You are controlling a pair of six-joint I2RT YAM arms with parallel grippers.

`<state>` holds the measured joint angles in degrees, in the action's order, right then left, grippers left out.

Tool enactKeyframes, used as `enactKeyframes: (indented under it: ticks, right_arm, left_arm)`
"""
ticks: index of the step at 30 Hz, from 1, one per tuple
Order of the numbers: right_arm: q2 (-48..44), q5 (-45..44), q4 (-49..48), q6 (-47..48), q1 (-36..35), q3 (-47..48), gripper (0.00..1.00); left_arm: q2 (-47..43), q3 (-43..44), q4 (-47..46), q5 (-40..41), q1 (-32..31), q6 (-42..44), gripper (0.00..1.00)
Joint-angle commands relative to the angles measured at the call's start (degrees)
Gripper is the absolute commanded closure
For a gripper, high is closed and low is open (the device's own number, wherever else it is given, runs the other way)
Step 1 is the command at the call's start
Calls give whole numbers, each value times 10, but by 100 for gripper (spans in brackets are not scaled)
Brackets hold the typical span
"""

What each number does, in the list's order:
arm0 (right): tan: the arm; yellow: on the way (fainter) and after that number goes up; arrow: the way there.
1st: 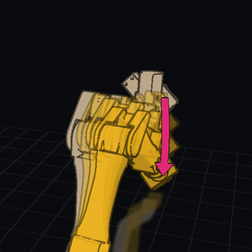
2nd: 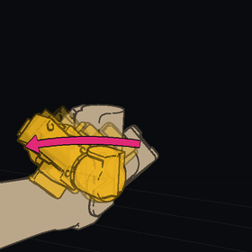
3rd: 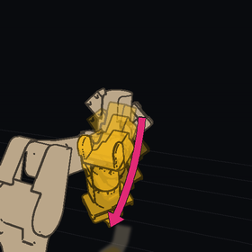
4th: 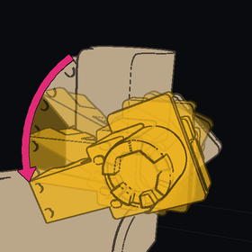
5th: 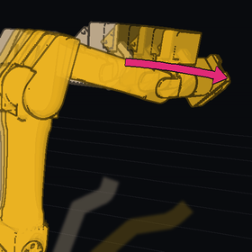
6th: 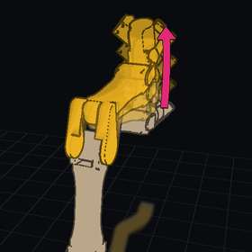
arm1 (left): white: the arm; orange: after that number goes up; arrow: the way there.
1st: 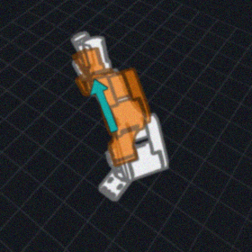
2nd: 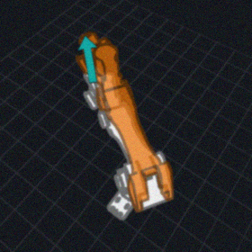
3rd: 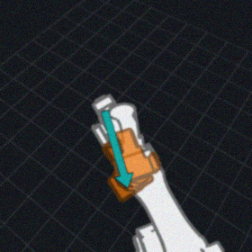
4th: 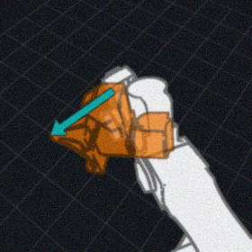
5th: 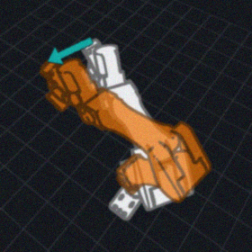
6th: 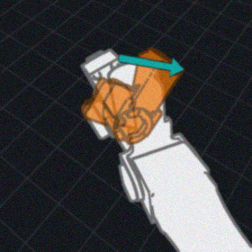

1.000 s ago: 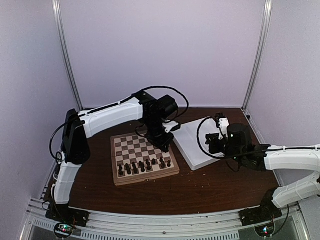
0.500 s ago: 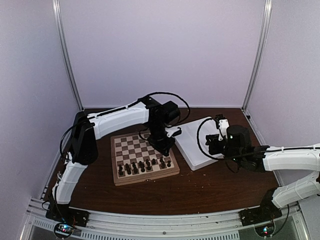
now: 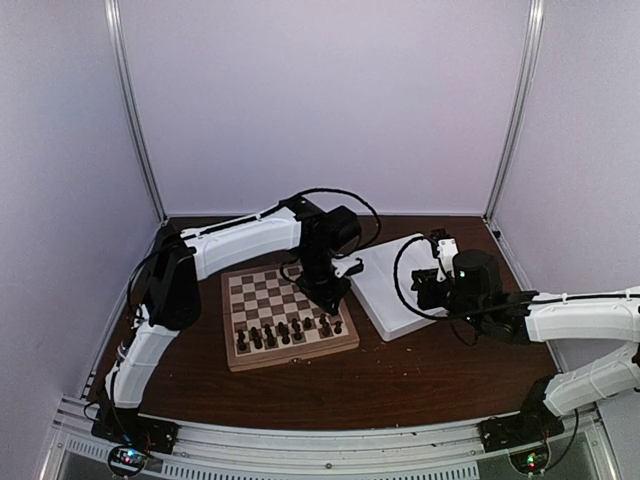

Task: Set up the chess pieces on the board
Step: Place the chess piece on the chessboard.

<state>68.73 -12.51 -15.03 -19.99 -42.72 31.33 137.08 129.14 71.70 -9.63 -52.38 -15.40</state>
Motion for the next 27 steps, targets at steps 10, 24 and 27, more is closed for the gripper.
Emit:
enactKeyframes:
  ticks: [10,24,27]
  right_arm:
    - [5,-15,-10,-8,5,1,98]
    - [8,-14,-6,-8,6,5,97]
    - [7,-13,-6,-9,7,4,97]
  left_arm:
    - [27,17,11,-26,10,7,100]
    - [30,22,12,-37,11,4,95]
    - [30,28,12,-33,11,3,94]
